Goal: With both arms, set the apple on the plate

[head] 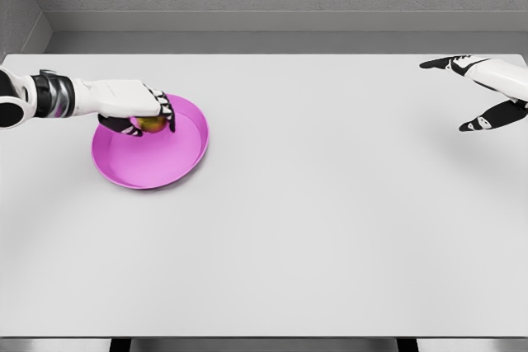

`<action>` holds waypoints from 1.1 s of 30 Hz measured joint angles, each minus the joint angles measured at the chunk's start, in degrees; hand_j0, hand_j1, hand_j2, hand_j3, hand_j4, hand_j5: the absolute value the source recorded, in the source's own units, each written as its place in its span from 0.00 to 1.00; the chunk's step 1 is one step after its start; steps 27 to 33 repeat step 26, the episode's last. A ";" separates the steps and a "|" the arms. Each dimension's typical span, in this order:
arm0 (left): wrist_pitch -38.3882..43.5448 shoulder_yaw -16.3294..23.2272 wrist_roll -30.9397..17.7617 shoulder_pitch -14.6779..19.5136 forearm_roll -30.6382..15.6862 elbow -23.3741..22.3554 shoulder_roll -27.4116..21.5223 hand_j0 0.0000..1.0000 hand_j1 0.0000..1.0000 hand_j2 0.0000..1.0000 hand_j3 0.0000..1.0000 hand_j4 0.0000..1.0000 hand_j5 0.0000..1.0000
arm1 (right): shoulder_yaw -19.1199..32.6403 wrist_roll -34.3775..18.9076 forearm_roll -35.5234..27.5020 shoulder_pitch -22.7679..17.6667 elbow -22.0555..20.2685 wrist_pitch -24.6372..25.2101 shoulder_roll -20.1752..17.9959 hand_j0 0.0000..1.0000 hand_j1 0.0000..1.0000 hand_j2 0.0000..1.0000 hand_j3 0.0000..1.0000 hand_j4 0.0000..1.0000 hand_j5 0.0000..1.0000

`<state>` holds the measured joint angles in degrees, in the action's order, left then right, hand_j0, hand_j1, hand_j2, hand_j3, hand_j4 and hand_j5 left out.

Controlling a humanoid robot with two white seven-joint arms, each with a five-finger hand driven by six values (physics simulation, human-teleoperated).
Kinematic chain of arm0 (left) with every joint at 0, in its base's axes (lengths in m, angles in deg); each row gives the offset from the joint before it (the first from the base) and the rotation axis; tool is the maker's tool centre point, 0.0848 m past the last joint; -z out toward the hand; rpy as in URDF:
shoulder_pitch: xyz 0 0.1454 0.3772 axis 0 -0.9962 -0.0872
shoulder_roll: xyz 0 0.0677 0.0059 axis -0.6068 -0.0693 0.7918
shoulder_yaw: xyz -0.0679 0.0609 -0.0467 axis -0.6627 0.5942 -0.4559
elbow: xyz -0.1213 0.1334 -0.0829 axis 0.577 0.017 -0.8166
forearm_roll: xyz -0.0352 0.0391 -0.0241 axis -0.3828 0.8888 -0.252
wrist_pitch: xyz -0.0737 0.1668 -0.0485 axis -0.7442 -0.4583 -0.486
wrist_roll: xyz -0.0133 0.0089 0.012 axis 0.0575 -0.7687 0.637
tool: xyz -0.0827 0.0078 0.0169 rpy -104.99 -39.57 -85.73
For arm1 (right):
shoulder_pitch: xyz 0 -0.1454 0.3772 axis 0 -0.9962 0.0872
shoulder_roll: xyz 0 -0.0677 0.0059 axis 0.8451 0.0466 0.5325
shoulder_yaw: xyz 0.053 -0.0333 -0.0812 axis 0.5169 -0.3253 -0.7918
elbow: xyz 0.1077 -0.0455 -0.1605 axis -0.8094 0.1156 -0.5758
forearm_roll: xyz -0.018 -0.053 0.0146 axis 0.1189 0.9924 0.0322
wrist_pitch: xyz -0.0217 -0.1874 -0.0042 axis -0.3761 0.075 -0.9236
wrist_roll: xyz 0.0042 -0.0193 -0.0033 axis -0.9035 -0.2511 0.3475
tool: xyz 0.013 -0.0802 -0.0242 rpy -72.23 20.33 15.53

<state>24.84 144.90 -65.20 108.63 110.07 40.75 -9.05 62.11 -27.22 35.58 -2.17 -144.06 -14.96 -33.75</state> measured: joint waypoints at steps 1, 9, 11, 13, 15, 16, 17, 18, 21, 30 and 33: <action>0.00 -0.01 0.02 0.00 -0.87 -0.01 -0.01 1.00 1.00 1.00 1.00 1.00 1.00 | 0.00 0.00 0.00 0.00 0.00 0.00 0.00 1.00 1.00 1.00 1.00 1.00 1.00; 0.01 -0.03 0.07 0.09 -3.41 -0.06 -0.08 1.00 1.00 1.00 1.00 1.00 1.00 | -0.04 0.00 0.02 0.00 -0.06 0.00 0.00 1.00 1.00 1.00 1.00 1.00 1.00; 0.01 -0.03 0.07 0.26 -3.59 -0.01 -0.10 1.00 1.00 1.00 1.00 1.00 1.00 | -0.06 0.00 0.03 0.00 -0.07 0.00 0.04 1.00 1.00 1.00 1.00 1.00 1.00; 0.00 -0.03 0.07 0.61 -4.18 1.05 0.07 1.00 1.00 1.00 1.00 1.00 1.00 | -0.08 0.00 0.08 -0.70 -0.08 -0.01 0.04 1.00 1.00 1.00 1.00 1.00 1.00; -0.01 -0.02 0.06 1.67 -7.67 5.29 0.41 1.00 1.00 1.00 1.00 1.00 1.00 | -0.08 0.00 0.08 -0.70 -0.08 0.00 0.02 1.00 1.00 1.00 1.00 1.00 1.00; -0.01 0.01 0.05 1.85 -9.24 8.22 0.70 1.00 1.00 1.00 1.00 1.00 1.00 | -0.08 0.00 0.08 -0.70 -0.08 0.00 0.01 1.00 1.00 1.00 1.00 1.00 1.00; -0.01 0.03 0.02 1.85 -10.34 11.11 1.48 1.00 1.00 1.00 1.00 1.00 1.00 | -0.07 0.00 0.07 -0.70 -0.09 0.00 0.01 1.00 1.00 1.00 1.00 1.00 1.00; 0.00 0.07 -0.01 1.85 -11.18 13.57 2.78 1.00 1.00 1.00 1.00 1.00 1.00 | -0.05 0.00 0.07 -0.70 -0.09 0.00 0.00 1.00 1.00 1.00 1.00 1.00 1.00; 0.02 0.27 -0.07 1.85 -12.59 17.70 6.66 1.00 1.00 1.00 1.00 1.00 1.00 | -0.03 0.00 0.04 -0.70 -0.09 0.00 0.00 1.00 1.00 1.00 1.00 1.00 1.00; 0.00 0.49 -0.10 1.76 -13.11 19.66 8.44 1.00 1.00 1.00 1.00 1.00 1.00 | -0.01 0.00 0.03 -0.70 -0.09 0.00 -0.08 1.00 1.00 1.00 1.00 1.00 1.00; 0.00 0.49 -0.10 1.76 -13.11 19.66 8.44 1.00 1.00 1.00 1.00 1.00 1.00 | -0.01 0.00 0.03 -0.70 -0.09 0.00 -0.08 1.00 1.00 1.00 1.00 1.00 1.00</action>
